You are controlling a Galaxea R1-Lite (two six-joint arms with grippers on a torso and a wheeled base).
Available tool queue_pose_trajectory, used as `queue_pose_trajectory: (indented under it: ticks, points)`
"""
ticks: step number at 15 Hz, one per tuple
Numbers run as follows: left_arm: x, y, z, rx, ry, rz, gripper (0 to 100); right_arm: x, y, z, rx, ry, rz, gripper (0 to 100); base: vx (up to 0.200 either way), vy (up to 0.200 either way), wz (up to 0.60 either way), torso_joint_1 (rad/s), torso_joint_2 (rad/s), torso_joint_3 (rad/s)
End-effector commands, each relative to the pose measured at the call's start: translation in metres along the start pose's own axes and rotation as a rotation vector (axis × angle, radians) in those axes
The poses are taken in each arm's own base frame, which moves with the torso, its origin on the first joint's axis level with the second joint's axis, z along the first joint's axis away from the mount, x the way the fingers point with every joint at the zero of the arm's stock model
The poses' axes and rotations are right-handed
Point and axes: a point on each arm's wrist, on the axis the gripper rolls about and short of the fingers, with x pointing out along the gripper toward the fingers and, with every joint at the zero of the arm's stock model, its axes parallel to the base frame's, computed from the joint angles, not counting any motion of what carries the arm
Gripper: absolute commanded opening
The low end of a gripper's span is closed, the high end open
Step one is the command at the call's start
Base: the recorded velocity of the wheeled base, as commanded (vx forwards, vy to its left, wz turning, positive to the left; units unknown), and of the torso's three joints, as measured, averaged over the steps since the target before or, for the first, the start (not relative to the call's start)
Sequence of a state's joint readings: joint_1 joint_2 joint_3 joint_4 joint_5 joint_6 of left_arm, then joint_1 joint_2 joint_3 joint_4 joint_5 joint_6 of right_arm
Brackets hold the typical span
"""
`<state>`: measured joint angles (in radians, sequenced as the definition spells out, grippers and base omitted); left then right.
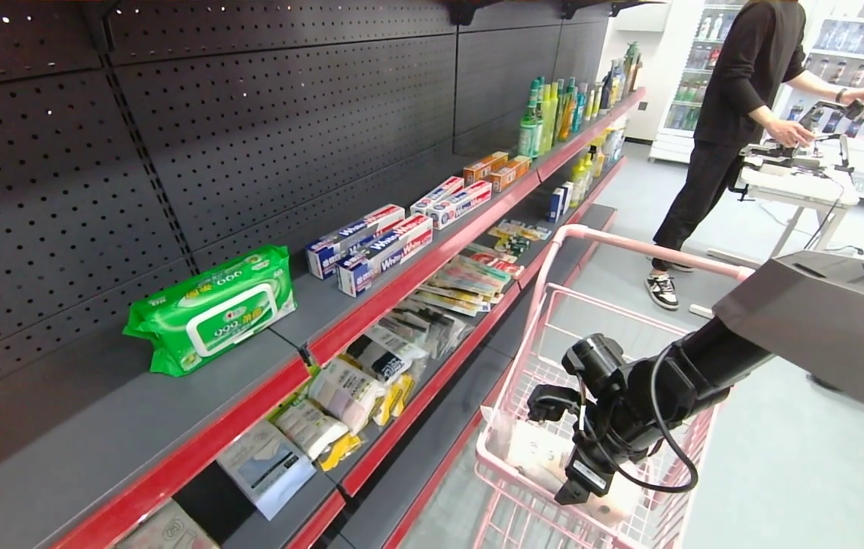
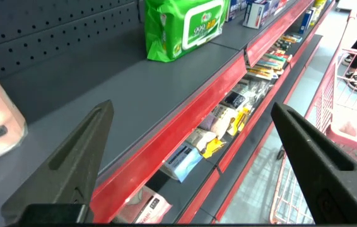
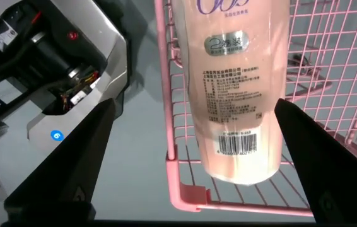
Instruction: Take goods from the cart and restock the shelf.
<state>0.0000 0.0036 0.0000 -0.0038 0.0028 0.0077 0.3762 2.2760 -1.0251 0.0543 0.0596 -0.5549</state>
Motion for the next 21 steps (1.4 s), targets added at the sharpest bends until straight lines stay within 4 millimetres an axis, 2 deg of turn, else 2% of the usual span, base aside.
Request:
queue_pose_trajectory:
  ticks: [1,5,9,21]
  points:
    - [0.0,0.0,0.0,0.0,0.0,0.0,100,-0.002,-0.006,-0.001,-0.003,-0.009,-0.011,100,0.0,0.0,0.0,-0.149,0.34,0.173]
    - [0.0,0.0,0.0,0.0,0.0,0.0,100,-0.004,-0.021,-0.007,-0.007,-0.015,-0.028,100,0.0,0.0,0.0,-0.023,0.05,0.029]
    - [0.0,0.0,0.0,0.0,0.0,0.0,100,0.008,-0.025,-0.009,0.005,0.003,-0.017,100,0.0,0.0,0.0,0.0,0.0,0.0]
    - [0.0,0.0,0.0,0.0,-0.001,0.0,100,0.028,-0.031,0.009,-0.017,-0.02,-0.014,100,0.0,0.0,0.0,0.0,0.0,0.0]
